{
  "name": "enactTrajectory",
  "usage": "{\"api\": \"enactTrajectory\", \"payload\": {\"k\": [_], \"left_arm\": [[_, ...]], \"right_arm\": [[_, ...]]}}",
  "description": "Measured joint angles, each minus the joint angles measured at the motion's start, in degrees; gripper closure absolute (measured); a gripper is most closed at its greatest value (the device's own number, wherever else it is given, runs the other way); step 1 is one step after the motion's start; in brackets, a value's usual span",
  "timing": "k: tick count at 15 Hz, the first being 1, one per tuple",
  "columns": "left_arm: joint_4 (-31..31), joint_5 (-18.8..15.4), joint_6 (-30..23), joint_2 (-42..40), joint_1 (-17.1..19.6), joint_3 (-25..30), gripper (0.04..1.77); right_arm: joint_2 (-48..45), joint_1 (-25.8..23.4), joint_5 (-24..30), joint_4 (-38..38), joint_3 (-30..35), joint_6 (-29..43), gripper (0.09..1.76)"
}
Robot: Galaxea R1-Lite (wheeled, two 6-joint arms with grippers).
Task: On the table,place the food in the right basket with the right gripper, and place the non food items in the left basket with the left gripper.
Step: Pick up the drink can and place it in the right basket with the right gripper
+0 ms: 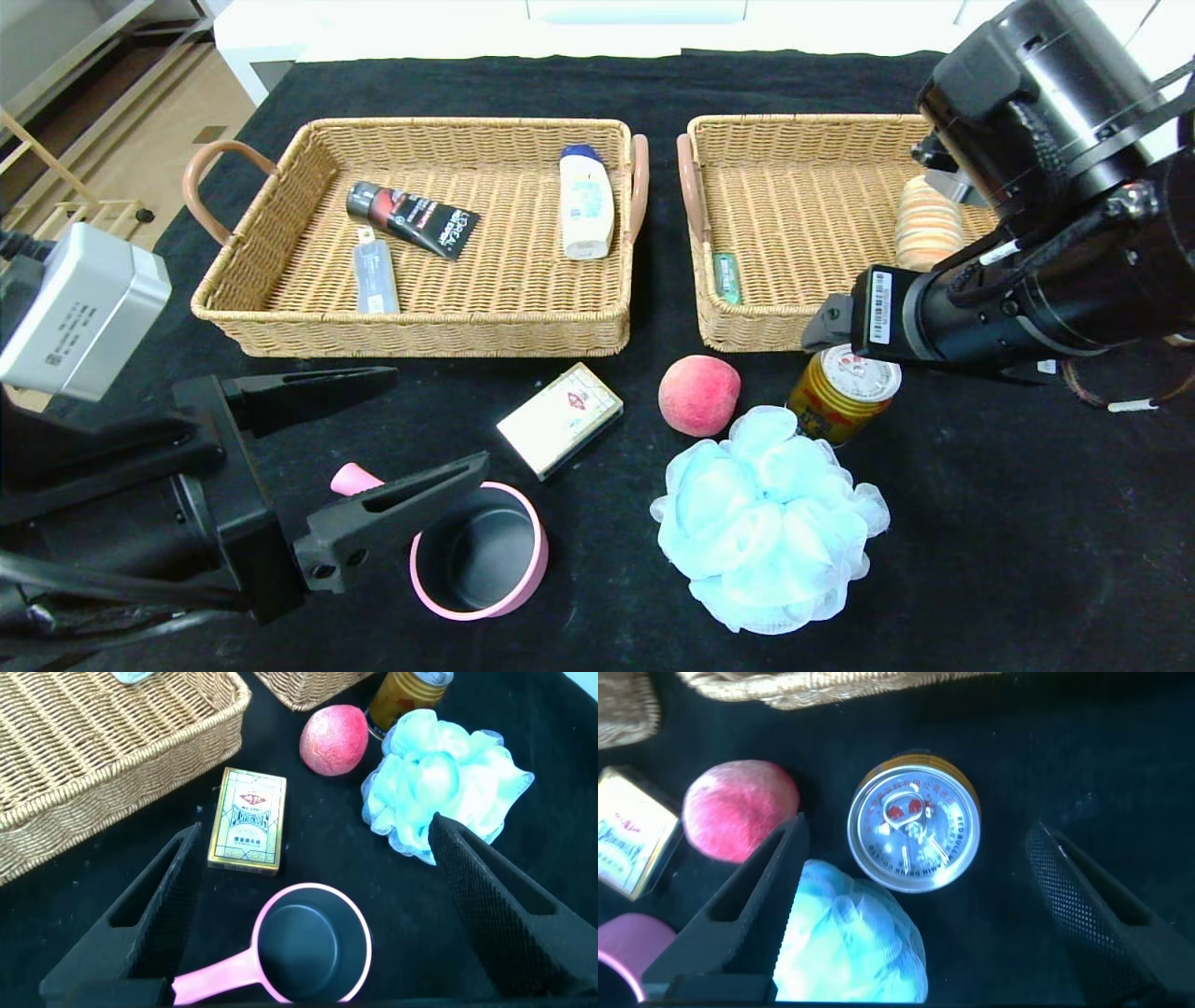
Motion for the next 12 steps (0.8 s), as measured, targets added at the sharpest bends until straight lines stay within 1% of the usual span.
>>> {"api": "enactTrajectory", "payload": {"k": [6, 12], "left_arm": [[0.0, 0.0, 0.2, -0.3, 1.3, -0.2, 0.09], [0.0, -0.1, 0.2, -0.3, 1.3, -0.1, 0.09]], "right_arm": [[2.4, -0.8, -0.1, -0.5, -0.3, 0.5, 0.15], [4.8, -1.6, -0.2, -0.5, -0.4, 0.8, 0.15]]}}
